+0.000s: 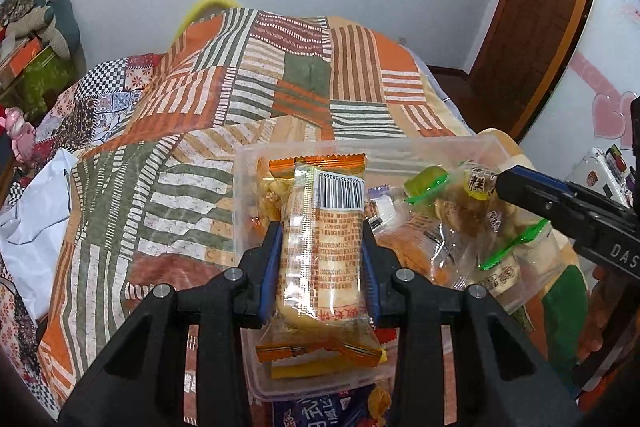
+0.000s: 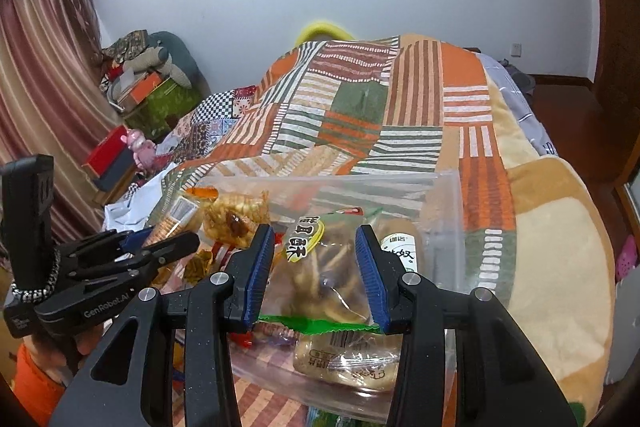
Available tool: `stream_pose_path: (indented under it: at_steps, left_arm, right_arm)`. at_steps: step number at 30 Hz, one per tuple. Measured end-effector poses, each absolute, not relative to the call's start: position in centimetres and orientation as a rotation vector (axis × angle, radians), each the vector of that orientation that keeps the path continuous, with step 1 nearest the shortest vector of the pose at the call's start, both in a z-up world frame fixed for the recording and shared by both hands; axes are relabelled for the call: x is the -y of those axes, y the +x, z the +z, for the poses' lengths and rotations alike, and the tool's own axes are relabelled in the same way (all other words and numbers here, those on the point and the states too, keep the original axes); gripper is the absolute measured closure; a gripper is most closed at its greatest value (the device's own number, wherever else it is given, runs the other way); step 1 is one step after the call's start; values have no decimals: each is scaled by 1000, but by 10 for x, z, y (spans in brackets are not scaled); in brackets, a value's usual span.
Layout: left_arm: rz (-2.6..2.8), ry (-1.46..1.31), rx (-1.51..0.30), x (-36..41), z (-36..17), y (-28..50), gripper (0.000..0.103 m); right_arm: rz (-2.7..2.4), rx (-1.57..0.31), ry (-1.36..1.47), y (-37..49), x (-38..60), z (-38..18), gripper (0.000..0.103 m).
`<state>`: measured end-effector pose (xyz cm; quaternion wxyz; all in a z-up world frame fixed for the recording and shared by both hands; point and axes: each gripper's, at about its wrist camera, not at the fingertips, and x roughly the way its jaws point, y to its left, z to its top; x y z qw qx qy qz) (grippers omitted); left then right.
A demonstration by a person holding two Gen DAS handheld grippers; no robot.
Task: Organize snacks
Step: 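Lower the cake and cookie bag into the box and open both tools, then grasp the blue chip bag with the left tool while the right tool grasps the green pea bag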
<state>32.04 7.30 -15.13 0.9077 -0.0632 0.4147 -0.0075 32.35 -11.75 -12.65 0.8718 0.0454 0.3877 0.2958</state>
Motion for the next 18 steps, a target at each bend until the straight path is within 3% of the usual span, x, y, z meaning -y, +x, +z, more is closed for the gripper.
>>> stream_pose_path:
  at_steps: [2, 5, 8, 13, 18]
  left_arm:
    - [-21, -131, -861, -72, -152, 320, 65]
    - [-23, -134, -854, -71, -149, 316, 49]
    - [-28, -115, -833, -67, -141, 309, 47]
    - [-28, -107, -802, -64, -125, 291, 41]
    - [-17, -99, -773, -62, -115, 270, 27]
  right_arm:
    - [616, -806, 92, 321, 119, -124, 64]
    - [613, -794, 77, 318, 122, -119, 64]
    - [620, -787, 73, 313, 125, -114, 63]
    - [620, -751, 69, 298, 135, -102, 48]
    - [622, -726, 80, 285, 145, -94, 35]
